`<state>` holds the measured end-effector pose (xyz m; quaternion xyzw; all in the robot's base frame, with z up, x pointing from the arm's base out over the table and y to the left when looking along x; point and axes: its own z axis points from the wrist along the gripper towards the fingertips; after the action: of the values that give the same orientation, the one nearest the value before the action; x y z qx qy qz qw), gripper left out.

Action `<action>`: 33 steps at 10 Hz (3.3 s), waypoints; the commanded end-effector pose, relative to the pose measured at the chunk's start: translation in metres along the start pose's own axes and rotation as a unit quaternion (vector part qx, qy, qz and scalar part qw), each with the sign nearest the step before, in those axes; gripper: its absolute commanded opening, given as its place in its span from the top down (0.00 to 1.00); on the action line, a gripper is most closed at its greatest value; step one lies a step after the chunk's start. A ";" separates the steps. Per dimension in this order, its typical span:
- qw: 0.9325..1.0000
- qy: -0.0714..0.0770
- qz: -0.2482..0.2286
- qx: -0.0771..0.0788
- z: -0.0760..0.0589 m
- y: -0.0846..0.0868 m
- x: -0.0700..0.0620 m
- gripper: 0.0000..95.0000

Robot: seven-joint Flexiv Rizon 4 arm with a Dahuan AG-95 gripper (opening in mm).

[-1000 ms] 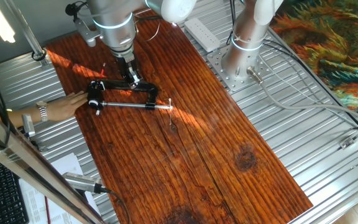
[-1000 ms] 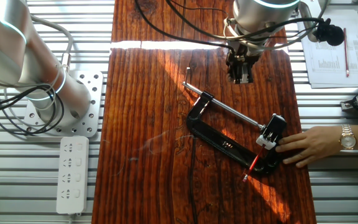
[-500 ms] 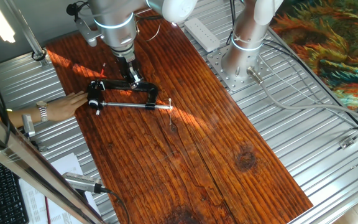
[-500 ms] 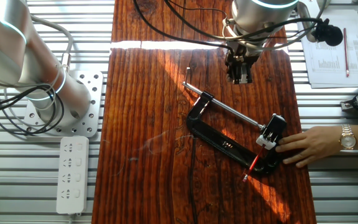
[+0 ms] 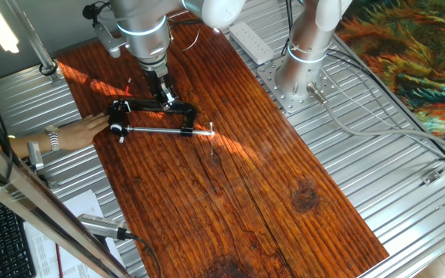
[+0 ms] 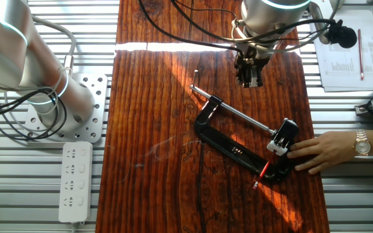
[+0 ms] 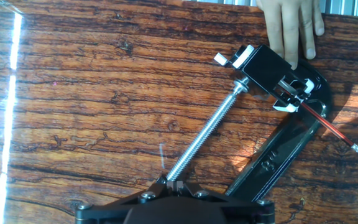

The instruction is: Sharpen the pencil with a pencil sharpener

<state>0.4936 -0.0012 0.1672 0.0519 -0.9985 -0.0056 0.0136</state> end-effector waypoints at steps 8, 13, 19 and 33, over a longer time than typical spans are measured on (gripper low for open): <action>1.000 0.000 -0.011 0.002 0.005 -0.002 -0.001 1.00; 0.995 0.004 -0.095 0.029 0.011 -0.008 -0.010 1.00; 0.978 -0.009 -0.205 0.026 0.013 -0.037 -0.059 1.00; 0.953 -0.033 -0.300 0.011 0.045 -0.034 -0.122 1.00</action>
<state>0.6175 -0.0222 0.1184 0.3525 -0.9354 0.0002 -0.0279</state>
